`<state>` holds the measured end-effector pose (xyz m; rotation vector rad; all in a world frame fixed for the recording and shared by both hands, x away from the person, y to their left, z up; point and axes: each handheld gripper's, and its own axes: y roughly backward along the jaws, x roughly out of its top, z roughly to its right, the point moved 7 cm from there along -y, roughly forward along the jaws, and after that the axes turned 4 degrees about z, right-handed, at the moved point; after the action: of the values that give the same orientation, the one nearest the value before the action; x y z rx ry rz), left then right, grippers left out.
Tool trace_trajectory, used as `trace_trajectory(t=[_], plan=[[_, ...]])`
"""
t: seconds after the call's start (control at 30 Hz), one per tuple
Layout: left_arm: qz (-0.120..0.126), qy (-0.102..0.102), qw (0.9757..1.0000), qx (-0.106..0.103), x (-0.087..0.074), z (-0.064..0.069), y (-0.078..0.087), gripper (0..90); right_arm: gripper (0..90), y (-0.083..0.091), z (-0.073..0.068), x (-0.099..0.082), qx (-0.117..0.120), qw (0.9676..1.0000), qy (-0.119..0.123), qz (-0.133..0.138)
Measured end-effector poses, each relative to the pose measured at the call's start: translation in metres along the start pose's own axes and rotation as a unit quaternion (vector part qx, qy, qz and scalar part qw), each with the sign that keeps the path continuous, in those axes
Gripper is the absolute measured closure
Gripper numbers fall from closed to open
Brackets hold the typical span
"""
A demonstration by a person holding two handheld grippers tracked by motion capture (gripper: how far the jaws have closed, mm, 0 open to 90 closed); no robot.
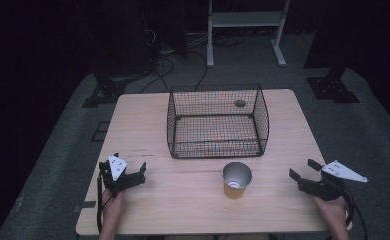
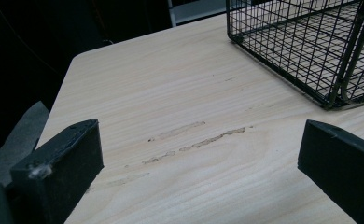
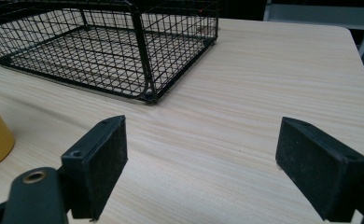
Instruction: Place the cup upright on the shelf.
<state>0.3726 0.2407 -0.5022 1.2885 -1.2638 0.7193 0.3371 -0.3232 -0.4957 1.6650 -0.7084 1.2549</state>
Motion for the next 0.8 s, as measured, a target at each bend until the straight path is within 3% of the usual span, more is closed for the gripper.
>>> trace_trajectory(t=[0.3, 0.5, 0.8], plan=[[0.001, 0.000, 1.0000, -0.001, 0.000, 0.000, 0.001, 0.0, 15.6, -0.002, -0.011, 0.005, 0.012, 0.9998, 0.015, -0.001], [0.003, -0.003, 1.0000, 0.001, 0.000, 0.000, 0.001, 0.0, 14.3, -0.004, -0.024, 0.016, 0.028, 0.9992, 0.028, 0.004], [0.002, -0.003, 1.0000, 0.000, 0.000, 0.000, 0.001, 0.0, 13.1, -0.008, -0.049, 0.013, 0.063, 0.9968, 0.047, -0.014]])
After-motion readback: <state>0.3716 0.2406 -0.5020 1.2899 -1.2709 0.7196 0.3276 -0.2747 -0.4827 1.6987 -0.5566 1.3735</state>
